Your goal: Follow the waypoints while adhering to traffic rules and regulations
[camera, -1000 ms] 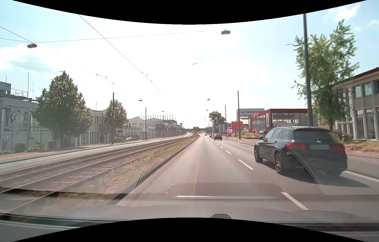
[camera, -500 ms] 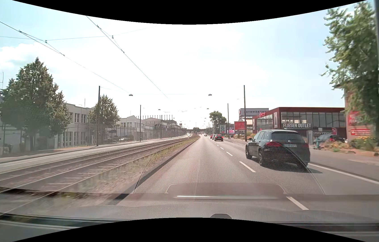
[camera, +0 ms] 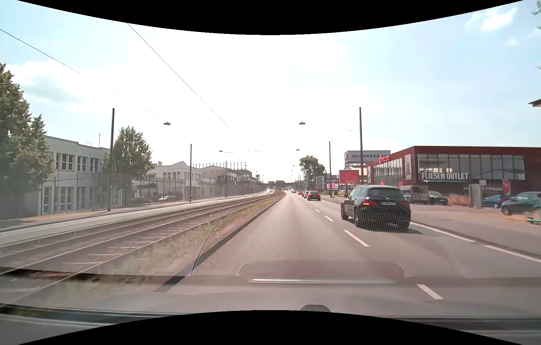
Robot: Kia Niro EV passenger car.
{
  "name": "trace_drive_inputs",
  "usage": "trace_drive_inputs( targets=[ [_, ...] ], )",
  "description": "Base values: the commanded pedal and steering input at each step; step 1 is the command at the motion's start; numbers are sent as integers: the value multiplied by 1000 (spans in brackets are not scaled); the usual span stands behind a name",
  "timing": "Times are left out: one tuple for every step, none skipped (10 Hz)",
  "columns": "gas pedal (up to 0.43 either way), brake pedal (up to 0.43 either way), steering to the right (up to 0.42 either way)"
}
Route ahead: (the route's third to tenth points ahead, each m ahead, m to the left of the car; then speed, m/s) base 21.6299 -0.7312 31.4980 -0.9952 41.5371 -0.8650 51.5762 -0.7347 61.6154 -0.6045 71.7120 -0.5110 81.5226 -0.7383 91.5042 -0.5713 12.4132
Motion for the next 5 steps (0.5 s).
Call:
trace_drive_inputs(
  targets=[
    [20,0,-4],
    [20,0,-4],
    [20,0,-4],
    [20,0,-4],
    [20,0,-4]
  ],
)
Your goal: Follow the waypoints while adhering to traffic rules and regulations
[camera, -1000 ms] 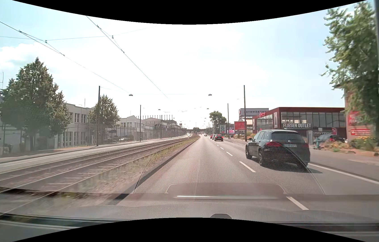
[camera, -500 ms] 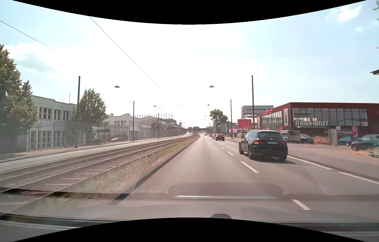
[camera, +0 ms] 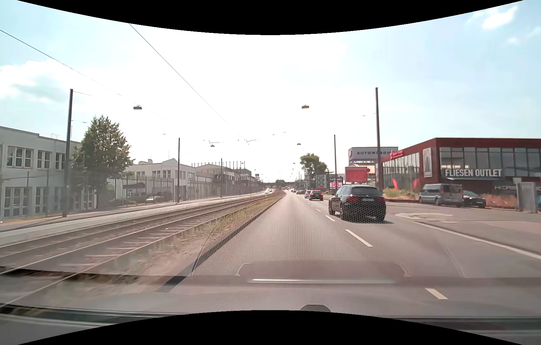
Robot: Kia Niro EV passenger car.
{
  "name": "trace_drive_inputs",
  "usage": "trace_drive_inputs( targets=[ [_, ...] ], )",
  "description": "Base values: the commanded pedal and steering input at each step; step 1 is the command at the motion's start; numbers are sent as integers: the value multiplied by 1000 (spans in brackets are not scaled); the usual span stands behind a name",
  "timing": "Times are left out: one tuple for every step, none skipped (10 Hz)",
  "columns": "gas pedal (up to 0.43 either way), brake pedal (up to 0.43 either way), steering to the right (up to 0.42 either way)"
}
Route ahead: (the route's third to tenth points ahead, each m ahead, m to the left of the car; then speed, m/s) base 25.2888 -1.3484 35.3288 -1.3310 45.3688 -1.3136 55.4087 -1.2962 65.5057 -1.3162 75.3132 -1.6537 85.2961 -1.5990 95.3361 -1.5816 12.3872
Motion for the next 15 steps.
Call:
trace_drive_inputs(
  targets=[
    [20,0,-4],
    [20,0,-4],
    [20,0,-4],
    [20,0,-4],
    [20,0,-4],
    [20,0,-4],
    [20,0,-3],
    [20,0,-3],
    [20,0,-3],
    [20,0,-4],
    [20,0,-4],
    [20,0,-4],
    [20,0,-4],
    [20,0,-4],
    [20,0,-4]
  ],
)
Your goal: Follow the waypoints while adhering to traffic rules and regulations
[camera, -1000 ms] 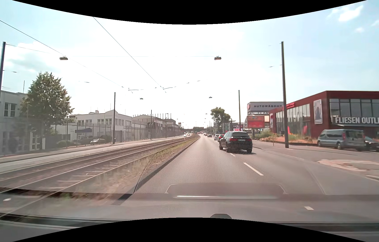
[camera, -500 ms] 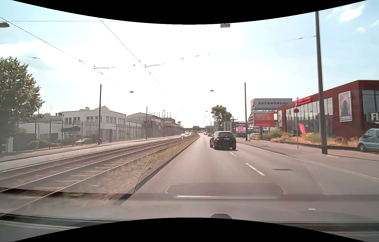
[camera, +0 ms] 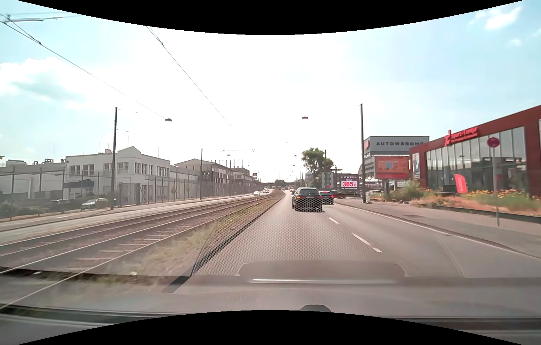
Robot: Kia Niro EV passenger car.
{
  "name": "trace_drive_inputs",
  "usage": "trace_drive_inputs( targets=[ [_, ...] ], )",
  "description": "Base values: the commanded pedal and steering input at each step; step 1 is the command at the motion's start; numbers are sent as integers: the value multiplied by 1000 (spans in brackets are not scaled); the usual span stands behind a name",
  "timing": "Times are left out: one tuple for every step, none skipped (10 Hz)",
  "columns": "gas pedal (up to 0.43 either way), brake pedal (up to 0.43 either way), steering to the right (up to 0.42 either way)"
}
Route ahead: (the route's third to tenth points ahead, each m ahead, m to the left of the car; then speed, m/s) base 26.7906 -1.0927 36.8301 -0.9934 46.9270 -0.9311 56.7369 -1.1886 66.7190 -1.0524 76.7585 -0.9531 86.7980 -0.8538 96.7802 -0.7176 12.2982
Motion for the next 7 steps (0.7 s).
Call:
trace_drive_inputs(
  targets=[
    [20,0,-4],
    [20,0,-4],
    [20,0,-4],
    [20,0,-4],
    [20,0,-4],
    [20,0,-4],
    [20,0,-4]
  ],
)
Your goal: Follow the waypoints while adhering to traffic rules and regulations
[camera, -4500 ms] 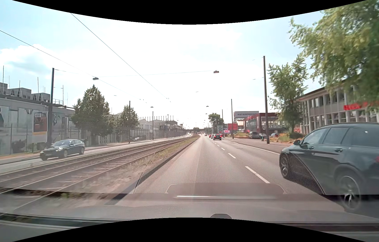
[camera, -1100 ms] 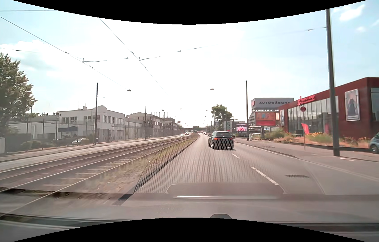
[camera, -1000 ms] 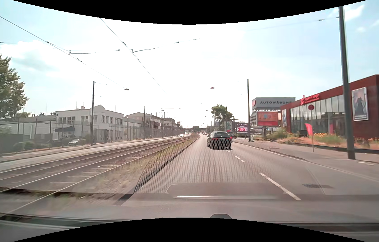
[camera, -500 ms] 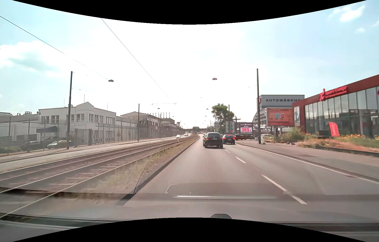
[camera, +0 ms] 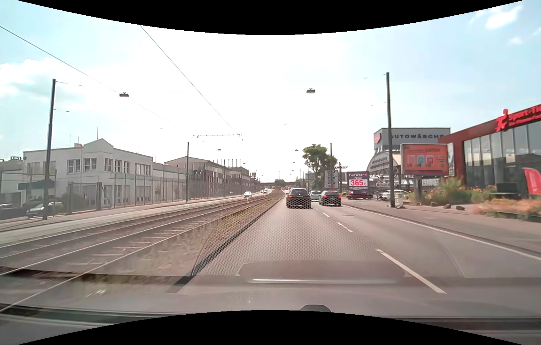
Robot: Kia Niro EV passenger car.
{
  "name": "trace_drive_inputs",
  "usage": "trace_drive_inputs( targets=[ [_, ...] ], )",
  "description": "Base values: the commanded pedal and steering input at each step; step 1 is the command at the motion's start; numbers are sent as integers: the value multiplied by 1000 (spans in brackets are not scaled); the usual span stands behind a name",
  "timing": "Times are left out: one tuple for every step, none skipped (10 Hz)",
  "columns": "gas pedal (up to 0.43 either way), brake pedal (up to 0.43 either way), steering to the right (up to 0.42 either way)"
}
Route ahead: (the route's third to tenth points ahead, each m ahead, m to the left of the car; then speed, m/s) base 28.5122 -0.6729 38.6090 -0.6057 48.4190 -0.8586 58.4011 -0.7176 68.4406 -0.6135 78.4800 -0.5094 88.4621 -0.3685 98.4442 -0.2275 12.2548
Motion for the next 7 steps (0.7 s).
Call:
trace_drive_inputs(
  targets=[
    [20,0,-4],
    [20,0,-4],
    [20,0,-4],
    [20,0,-4],
    [20,0,-4],
    [20,0,-4],
    [20,0,-4]
  ],
)
